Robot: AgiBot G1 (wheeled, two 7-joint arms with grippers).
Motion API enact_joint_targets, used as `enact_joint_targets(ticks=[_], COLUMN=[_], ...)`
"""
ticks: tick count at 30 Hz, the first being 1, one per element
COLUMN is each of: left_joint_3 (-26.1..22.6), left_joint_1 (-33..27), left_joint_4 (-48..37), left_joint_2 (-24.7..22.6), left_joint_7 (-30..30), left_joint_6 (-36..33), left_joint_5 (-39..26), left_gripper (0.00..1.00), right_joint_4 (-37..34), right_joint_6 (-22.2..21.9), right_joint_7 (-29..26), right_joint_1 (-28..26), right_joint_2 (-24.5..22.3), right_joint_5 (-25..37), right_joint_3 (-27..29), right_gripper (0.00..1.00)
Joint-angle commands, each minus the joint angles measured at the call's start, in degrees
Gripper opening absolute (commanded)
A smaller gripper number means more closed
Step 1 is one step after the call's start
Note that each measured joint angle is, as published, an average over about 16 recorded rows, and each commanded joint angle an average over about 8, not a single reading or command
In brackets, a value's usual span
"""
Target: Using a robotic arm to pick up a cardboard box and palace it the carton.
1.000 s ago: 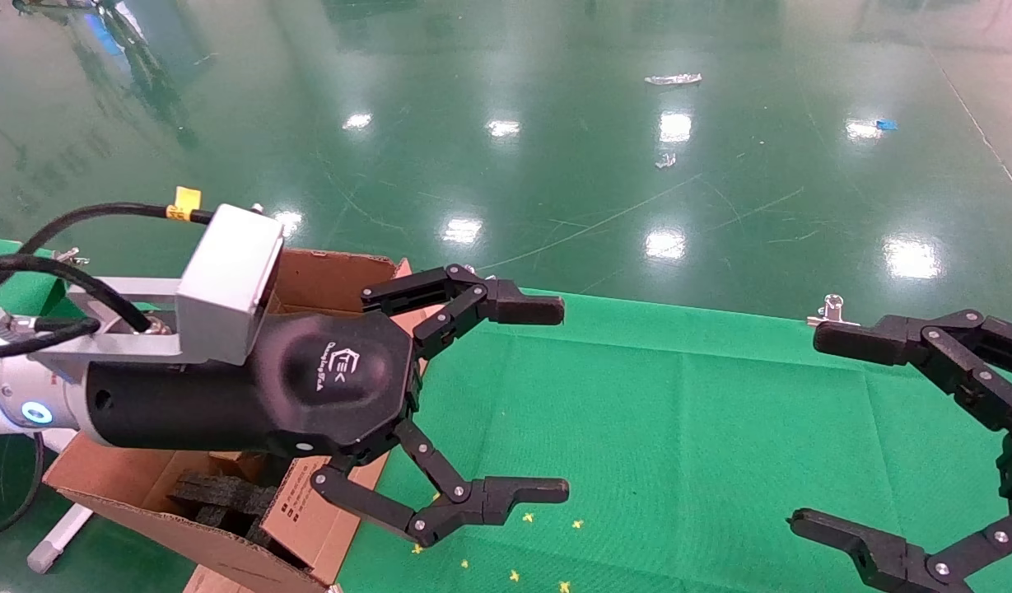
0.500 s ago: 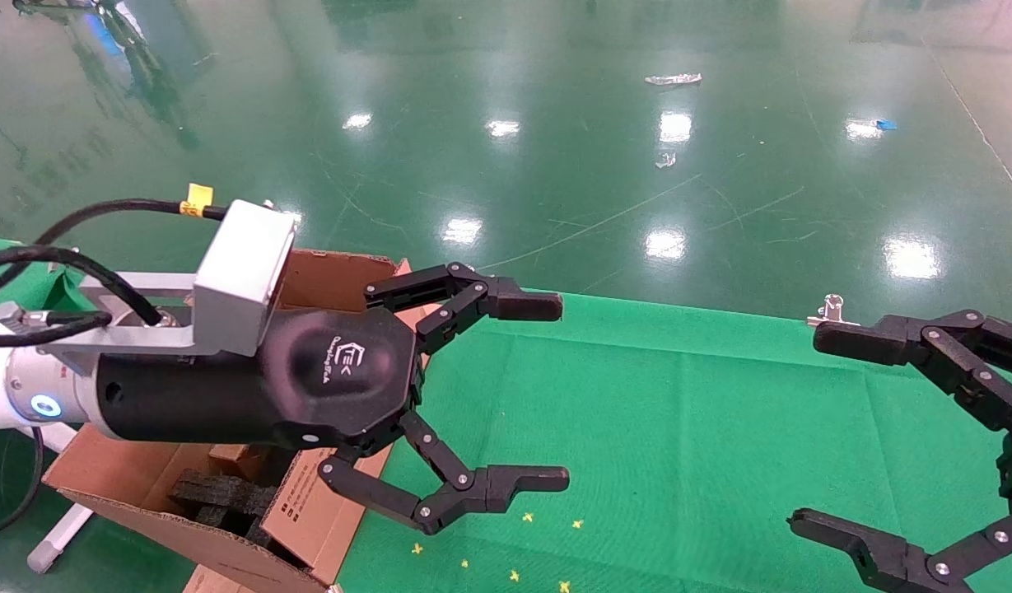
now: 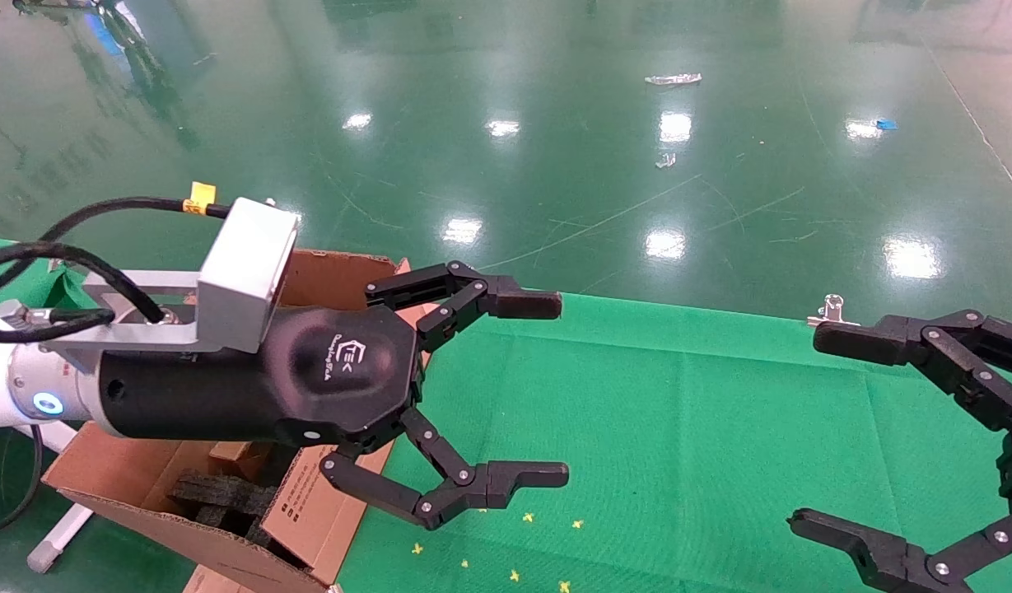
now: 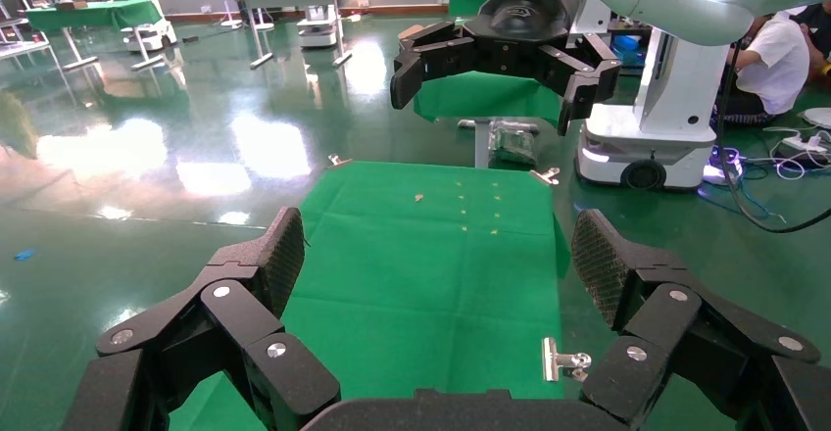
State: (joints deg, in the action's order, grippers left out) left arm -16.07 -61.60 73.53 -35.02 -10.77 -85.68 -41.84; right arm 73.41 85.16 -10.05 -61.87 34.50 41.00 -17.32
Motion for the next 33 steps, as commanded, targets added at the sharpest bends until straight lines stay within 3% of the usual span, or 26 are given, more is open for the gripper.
enact_joint_targets(ticks=[1,33], left_joint_3=[-0.04,-0.17], left_joint_1=[-0.03,-0.14], left_joint_4=[-0.03,-0.15], left_joint_2=[0.0,0.0], left_joint_7=[-0.01,-0.03], left_joint_6=[0.01,0.07], left_joint_5=[-0.01,-0.08], left_gripper=[1.0,1.0], right_joint_4=[0.0,0.0], right_joint_6=[0.0,0.0], right_joint_7=[0.0,0.0], right_joint_1=[0.0,0.0], right_joint_2=[0.0,0.0], right_joint_5=[0.0,0.0], right_joint_3=[0.0,0.0], right_gripper=[1.0,1.0])
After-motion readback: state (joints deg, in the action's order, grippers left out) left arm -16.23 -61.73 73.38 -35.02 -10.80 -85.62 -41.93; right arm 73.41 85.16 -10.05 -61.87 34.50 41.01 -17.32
